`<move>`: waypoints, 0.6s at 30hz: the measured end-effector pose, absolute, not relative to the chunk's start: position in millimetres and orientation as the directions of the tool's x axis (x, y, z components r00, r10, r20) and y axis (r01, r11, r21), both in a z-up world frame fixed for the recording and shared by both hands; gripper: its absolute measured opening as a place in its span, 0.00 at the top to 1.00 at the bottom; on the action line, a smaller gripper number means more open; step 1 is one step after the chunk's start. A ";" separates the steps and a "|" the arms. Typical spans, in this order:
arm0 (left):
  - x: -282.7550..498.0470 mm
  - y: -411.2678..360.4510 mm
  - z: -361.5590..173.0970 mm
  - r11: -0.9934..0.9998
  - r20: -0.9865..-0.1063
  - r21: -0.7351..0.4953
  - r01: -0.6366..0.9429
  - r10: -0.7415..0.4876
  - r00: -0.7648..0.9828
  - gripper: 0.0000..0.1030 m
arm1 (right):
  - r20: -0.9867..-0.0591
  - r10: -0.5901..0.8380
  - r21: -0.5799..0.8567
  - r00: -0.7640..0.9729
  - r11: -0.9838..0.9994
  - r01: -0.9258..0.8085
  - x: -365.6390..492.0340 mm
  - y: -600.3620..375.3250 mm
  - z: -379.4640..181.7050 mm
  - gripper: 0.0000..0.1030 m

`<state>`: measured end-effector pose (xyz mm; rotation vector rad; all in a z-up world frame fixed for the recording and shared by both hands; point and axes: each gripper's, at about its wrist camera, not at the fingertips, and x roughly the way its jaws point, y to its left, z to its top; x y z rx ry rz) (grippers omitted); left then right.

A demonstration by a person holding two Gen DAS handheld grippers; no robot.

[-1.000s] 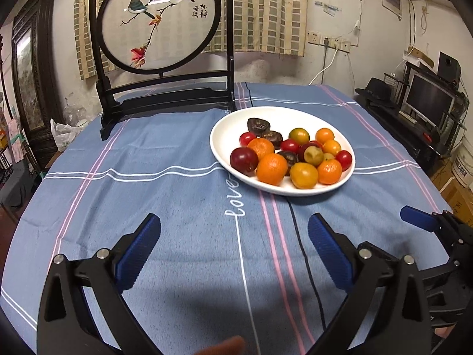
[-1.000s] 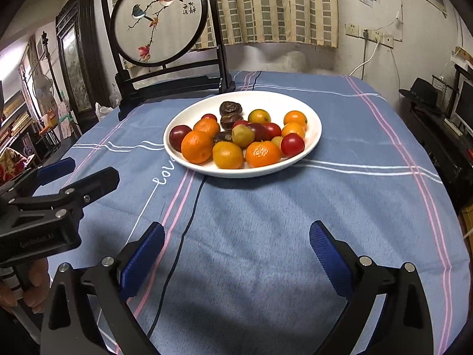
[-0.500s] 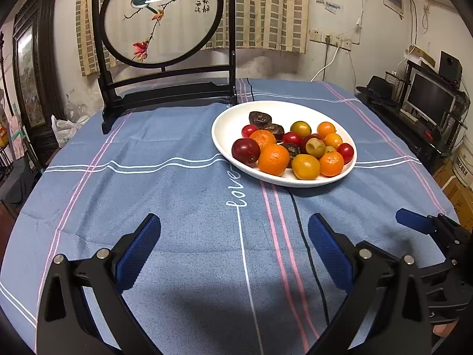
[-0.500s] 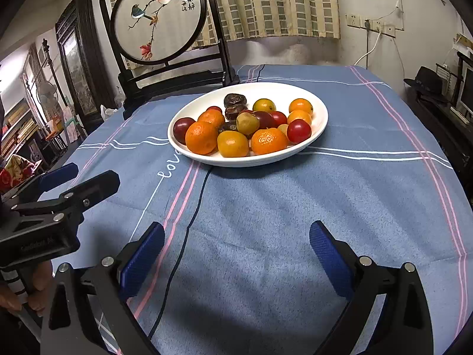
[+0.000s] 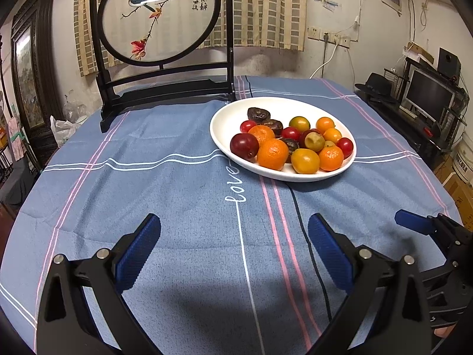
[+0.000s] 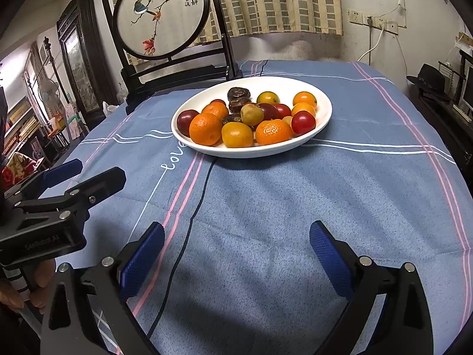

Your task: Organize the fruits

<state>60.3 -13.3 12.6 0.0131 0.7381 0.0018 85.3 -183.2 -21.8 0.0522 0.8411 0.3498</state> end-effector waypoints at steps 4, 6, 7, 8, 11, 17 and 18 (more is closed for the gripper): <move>55.2 -17.1 13.2 0.999 -0.649 0.042 0.011 0.019 0.761 0.05 | -0.722 0.324 0.184 0.611 0.941 -0.282 84.7 -183.1 -22.4 0.04; 53.5 -20.0 13.0 0.998 -0.641 0.064 0.018 0.027 0.767 0.05 | -0.723 0.328 0.189 0.608 0.940 -0.283 84.1 -183.3 -23.5 0.04; 52.1 -21.7 13.0 0.997 -0.634 0.076 0.023 0.030 0.773 0.05 | -0.725 0.325 0.186 0.607 0.941 -0.283 84.1 -182.9 -23.9 0.04; 51.3 -22.7 13.1 0.996 -0.632 0.083 0.027 0.032 0.775 0.05 | -0.727 0.321 0.179 0.607 0.942 -0.284 83.7 -182.1 -24.2 0.04; 51.8 -22.4 13.5 0.997 -0.642 0.069 0.044 0.010 0.767 0.05 | -0.728 0.326 0.183 0.603 0.940 -0.288 82.0 -182.1 -24.5 0.04; 50.8 -23.9 13.5 0.996 -0.652 0.062 0.057 -0.003 0.758 0.05 | -0.732 0.325 0.183 0.599 0.941 -0.286 81.1 -183.1 -24.6 0.04; 50.3 -24.3 13.5 0.996 -0.652 0.063 0.060 -0.004 0.759 0.05 | -0.733 0.324 0.183 0.598 0.941 -0.285 81.1 -183.1 -24.8 0.04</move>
